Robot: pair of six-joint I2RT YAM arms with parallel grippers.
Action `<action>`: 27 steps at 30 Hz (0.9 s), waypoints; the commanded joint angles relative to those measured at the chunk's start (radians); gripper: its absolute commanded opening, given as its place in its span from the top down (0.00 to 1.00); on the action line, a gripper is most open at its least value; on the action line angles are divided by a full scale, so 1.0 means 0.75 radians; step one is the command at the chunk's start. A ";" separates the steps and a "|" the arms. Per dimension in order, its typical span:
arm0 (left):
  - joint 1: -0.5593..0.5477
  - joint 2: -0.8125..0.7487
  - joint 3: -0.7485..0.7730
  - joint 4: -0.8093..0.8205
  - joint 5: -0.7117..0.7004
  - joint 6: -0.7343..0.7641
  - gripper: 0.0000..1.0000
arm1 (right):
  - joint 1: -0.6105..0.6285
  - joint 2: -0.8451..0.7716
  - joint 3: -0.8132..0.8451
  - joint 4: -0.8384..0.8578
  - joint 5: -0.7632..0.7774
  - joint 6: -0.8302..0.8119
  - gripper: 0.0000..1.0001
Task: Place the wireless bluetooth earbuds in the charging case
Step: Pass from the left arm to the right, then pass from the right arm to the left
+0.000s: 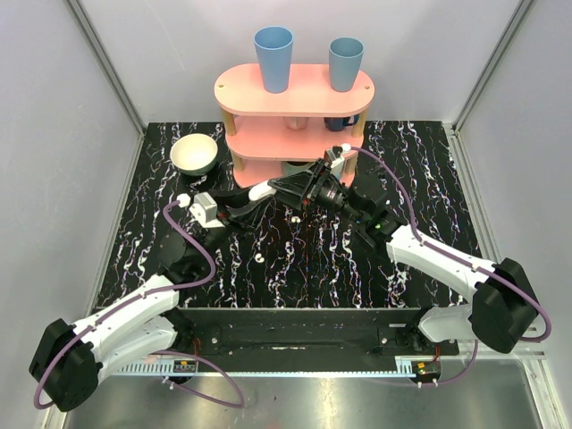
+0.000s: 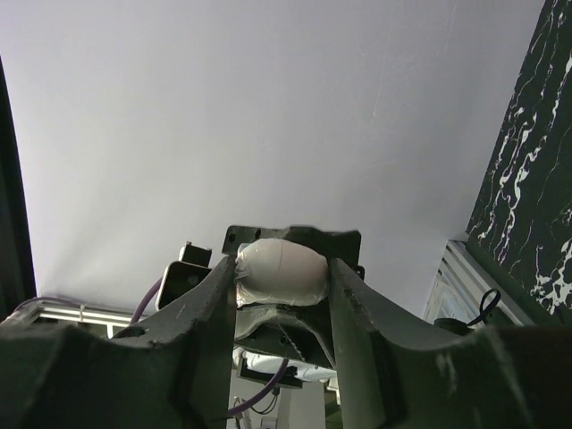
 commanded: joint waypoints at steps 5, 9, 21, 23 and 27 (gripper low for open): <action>-0.004 0.025 0.019 0.125 -0.033 -0.014 0.69 | -0.006 -0.030 -0.002 0.096 0.020 0.020 0.91; -0.004 0.033 0.019 0.148 -0.041 -0.024 0.59 | -0.008 -0.026 0.002 0.080 0.009 0.018 0.91; -0.007 0.029 0.027 0.146 -0.048 -0.022 0.60 | -0.008 -0.034 -0.006 0.072 0.014 0.014 0.91; -0.004 0.031 0.029 0.141 -0.046 -0.022 0.65 | -0.008 -0.036 -0.006 0.070 0.016 0.012 0.91; -0.004 0.031 0.029 0.139 -0.035 -0.018 0.81 | -0.010 -0.038 0.000 0.070 0.007 0.002 0.87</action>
